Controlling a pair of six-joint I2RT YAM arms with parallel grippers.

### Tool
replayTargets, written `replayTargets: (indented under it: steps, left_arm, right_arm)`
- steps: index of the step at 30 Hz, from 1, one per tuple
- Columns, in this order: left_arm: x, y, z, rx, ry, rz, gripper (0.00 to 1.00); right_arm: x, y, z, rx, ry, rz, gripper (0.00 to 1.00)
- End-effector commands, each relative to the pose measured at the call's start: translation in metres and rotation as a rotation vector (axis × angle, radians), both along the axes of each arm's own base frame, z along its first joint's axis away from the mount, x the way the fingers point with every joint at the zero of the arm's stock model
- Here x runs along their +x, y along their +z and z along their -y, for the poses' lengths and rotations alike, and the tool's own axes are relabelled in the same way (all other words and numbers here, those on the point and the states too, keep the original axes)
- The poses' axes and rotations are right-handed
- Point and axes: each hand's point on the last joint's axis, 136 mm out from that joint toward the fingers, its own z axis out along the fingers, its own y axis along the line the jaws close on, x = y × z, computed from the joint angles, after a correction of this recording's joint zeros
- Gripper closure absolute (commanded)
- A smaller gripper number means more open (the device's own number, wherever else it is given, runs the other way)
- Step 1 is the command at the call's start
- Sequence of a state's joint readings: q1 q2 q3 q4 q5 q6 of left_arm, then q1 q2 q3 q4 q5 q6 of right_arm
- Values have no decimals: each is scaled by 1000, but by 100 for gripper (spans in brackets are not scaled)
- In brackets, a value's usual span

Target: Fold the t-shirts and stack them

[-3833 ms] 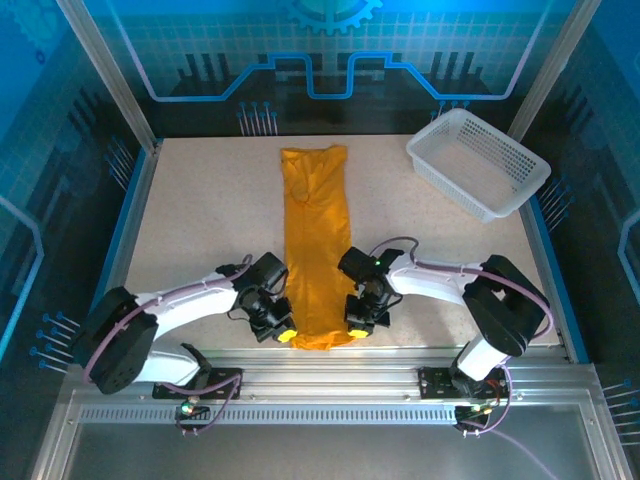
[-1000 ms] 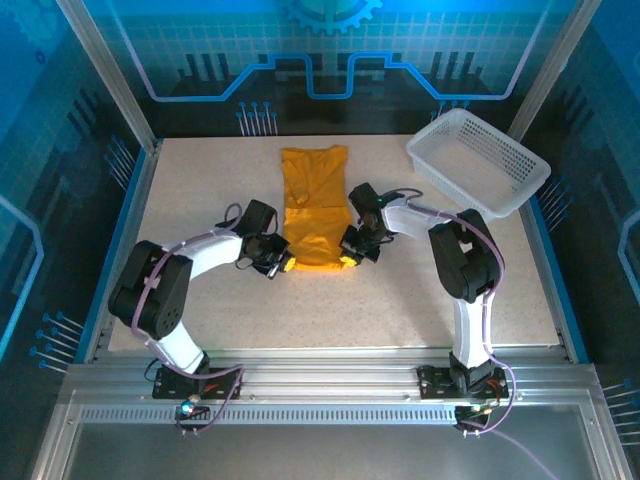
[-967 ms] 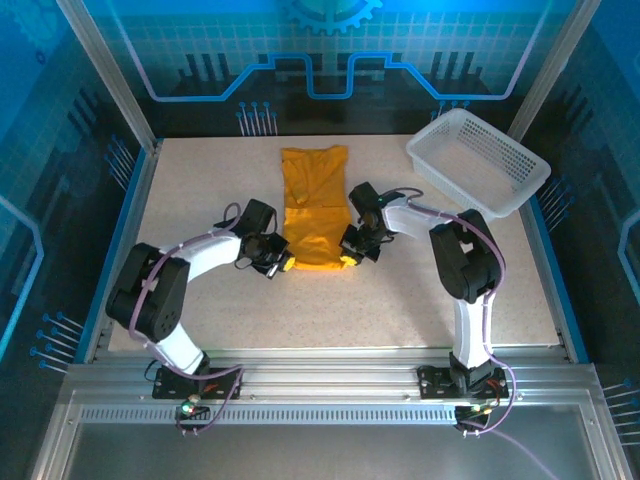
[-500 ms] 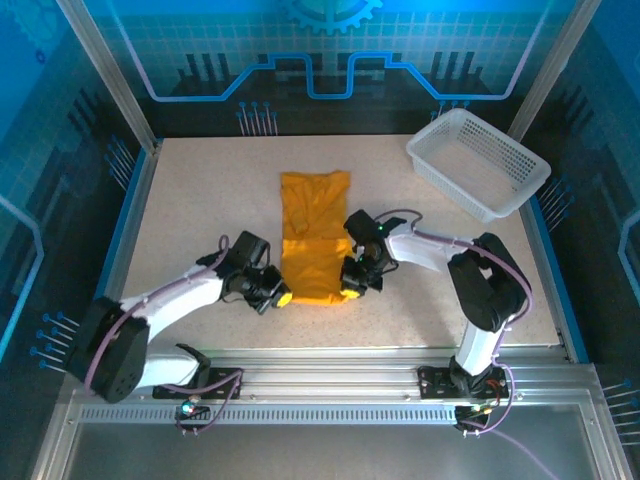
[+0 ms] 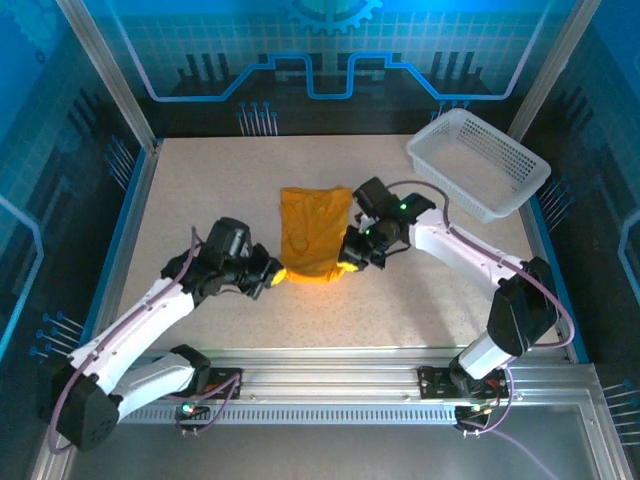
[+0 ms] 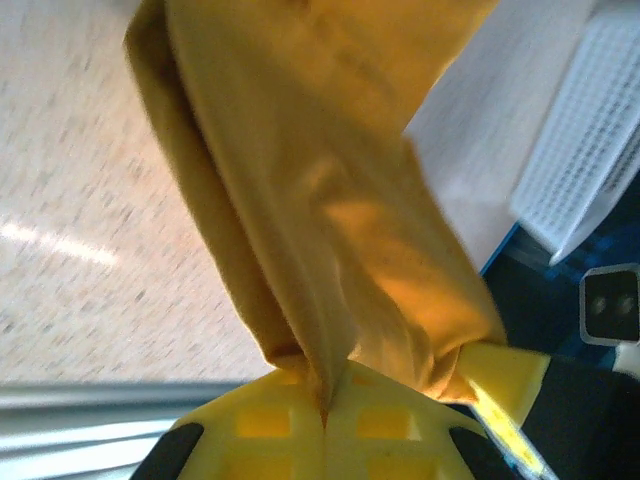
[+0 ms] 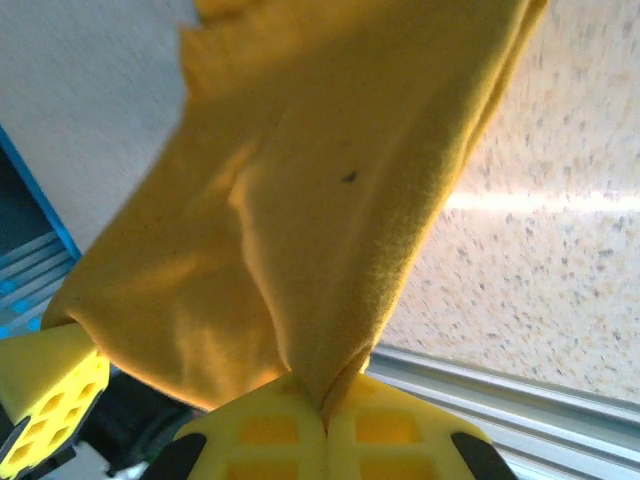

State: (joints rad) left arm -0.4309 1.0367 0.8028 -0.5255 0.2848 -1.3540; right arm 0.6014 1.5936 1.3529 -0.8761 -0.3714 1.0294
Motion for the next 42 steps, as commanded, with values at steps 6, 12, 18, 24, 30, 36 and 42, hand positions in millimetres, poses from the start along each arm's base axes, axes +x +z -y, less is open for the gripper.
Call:
replayTargets:
  steps: [6,12,18,24,30,36,42]
  left_arm:
    - [111,40,-18,-4,95,180,100]
    - [182,33,-24,13,79,209,100]
    - [242,-1,-30,64,62,170,100]
    - [278,-23,-47,104,75,172,59]
    - [215,2,-34,93,81,175,52]
    - [129,-34,20,-70,131,4,53]
    - [118,-51,72,-87,265,-14,35]
  right_arm:
    - [89,8,4,-5,-121,28,100]
    - [157,-2,10,-2,-230,41,100]
    - [225,-32,14,-13,-282,39,87]
    - [273,-53,15,-4,-243,123,38]
    - [255,-16,36,-63,-176,214,41]
    - [189,-3,47,-78,-156,248,46]
    - [125,-11,65,14,-205,240,42]
